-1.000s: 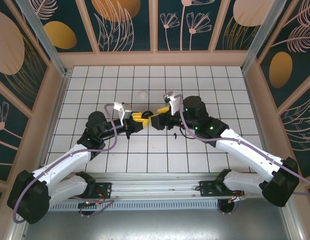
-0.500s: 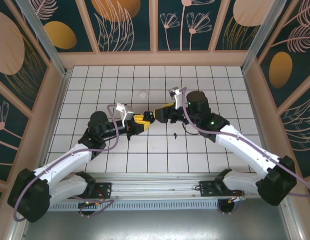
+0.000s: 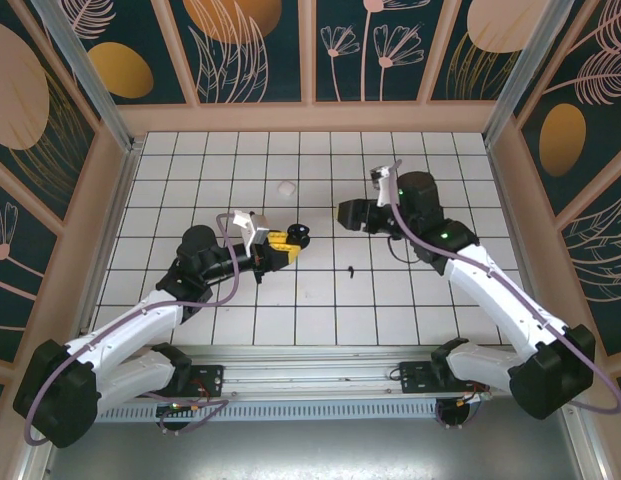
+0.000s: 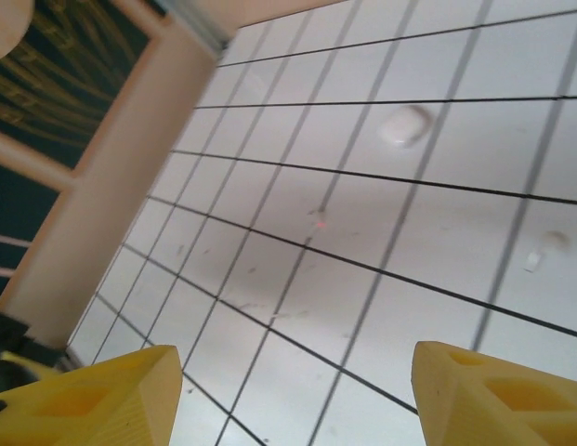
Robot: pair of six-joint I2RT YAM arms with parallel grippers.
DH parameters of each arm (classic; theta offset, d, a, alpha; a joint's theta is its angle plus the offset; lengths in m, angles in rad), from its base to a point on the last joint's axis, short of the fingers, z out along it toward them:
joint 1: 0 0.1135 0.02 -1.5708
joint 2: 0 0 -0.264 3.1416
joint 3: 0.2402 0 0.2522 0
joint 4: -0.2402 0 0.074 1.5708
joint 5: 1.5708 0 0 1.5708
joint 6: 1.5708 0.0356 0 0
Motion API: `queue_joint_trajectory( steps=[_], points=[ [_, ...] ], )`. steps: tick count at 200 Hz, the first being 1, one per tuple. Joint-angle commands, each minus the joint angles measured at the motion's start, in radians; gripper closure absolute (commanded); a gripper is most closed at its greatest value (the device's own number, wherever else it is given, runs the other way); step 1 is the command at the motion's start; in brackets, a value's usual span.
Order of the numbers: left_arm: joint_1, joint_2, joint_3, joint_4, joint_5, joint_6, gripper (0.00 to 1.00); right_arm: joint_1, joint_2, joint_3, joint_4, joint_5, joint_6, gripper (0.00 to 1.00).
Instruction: Insert the wireless bluetooth earbuds into the charging case
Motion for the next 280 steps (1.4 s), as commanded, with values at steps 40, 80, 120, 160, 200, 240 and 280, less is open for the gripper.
queue_joint_trajectory(
  steps=[40,80,120,160,200,240,280],
  points=[
    [-0.005,0.01,-0.015,0.019,-0.007,0.039,1.0,-0.127,0.125,-0.1,-0.146,-0.105,0.048,0.5],
    [-0.004,0.018,-0.013,-0.008,-0.024,0.052,1.0,-0.051,0.245,-0.109,-0.2,0.069,0.161,0.62],
    [-0.005,0.029,-0.015,-0.026,-0.038,0.057,1.0,0.097,0.428,0.017,-0.33,0.302,0.23,0.68],
    [-0.005,0.006,-0.035,-0.025,-0.041,0.053,1.0,0.142,0.535,0.076,-0.346,0.351,0.263,0.7],
    [-0.004,-0.019,-0.065,-0.016,-0.047,0.046,1.0,0.151,0.58,0.112,-0.355,0.375,0.266,0.73],
    [-0.006,-0.022,-0.078,-0.005,-0.048,0.04,1.0,0.162,0.619,0.128,-0.369,0.375,0.267,0.75],
    [-0.006,-0.022,-0.079,-0.004,-0.048,0.039,1.0,0.182,0.654,0.145,-0.391,0.406,0.266,0.76]
  ],
)
